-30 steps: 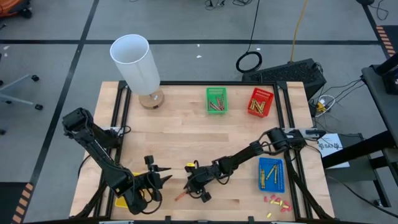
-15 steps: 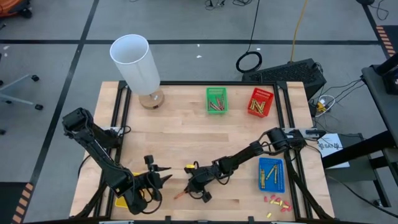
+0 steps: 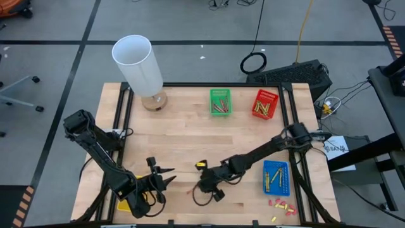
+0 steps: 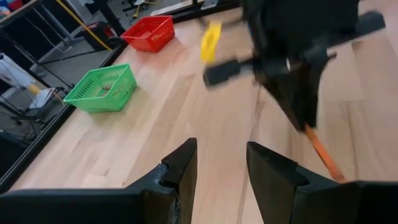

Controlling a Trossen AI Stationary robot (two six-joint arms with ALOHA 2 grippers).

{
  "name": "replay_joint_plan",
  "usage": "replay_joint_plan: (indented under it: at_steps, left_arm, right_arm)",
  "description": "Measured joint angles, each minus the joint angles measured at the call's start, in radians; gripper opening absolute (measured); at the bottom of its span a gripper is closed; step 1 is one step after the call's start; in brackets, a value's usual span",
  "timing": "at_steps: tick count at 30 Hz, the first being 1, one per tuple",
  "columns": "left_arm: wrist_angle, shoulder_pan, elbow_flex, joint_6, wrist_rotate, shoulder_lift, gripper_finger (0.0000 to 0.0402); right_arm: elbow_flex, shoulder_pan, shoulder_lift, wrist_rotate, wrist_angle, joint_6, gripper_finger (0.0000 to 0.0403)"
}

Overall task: Sort crayons
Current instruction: Put the orange crayon into the yellow bin

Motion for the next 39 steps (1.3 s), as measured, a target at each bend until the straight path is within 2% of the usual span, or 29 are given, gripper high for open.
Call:
replay_joint_plan:
  at_steps: [10,14,18,31,39]
  left_arm:
    - [0.014,0.059,0.000,0.026,0.000,0.000,0.0140]
    - [0.014,0.081,0.000,0.026,0.000,0.000,0.0140]
    - [0.019,0.097,0.000,0.027,0.000,0.000,0.0140]
    - [0.038,0.135,0.000,0.053,0.001,0.000,0.0140]
    - [0.038,0.134,0.000,0.052,0.003,0.000,0.0140]
  right_arm:
    - [0.000,0.118,-0.249,0.347,-0.373,0.035,0.0002]
    - [0.001,0.166,-0.267,0.505,-0.527,0.121,0.0002]
    - [0.000,0.197,-0.255,0.621,-0.550,0.191,0.0002]
    - [0.001,0.232,-0.244,0.890,-0.518,0.115,0.0002]
    - [0.001,0.232,-0.244,0.882,-0.517,0.196,0.0002]
